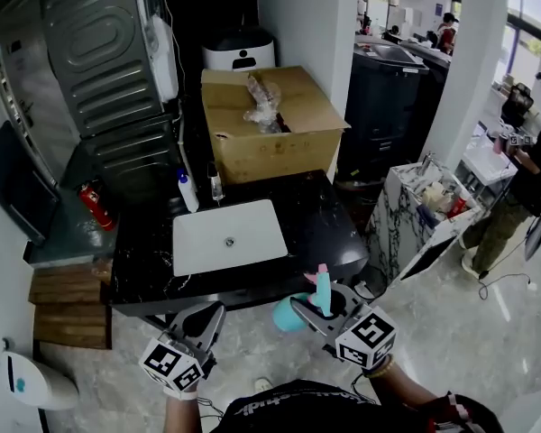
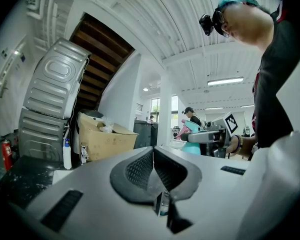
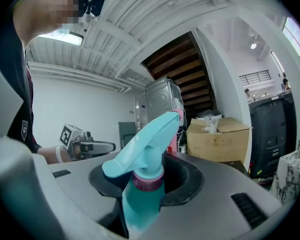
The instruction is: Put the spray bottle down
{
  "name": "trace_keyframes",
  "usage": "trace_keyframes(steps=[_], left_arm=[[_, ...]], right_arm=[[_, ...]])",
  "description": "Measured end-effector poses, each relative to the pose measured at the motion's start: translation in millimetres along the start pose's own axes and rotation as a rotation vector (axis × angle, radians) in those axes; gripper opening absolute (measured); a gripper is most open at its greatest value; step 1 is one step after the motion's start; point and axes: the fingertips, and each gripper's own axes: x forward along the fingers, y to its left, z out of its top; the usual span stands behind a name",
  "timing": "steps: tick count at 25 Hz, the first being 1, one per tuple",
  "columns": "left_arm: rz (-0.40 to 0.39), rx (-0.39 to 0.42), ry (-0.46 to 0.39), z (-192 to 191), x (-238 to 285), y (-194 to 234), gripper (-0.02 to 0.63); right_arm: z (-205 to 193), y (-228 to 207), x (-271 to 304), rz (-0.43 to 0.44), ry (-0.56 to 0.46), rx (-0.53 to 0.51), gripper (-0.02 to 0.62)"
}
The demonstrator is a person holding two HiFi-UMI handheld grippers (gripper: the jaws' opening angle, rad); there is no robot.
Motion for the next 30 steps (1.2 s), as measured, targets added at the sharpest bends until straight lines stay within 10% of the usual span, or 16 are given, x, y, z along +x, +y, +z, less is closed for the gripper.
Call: trace_keyframes(steps=[30], left_arm=[[0.011,-0.029,-0.023,-7.1,-53.9,70.4,0.017]], right_arm=[[-17.9,32.8,61.1,-0.051,0.058,0.015,0.178]])
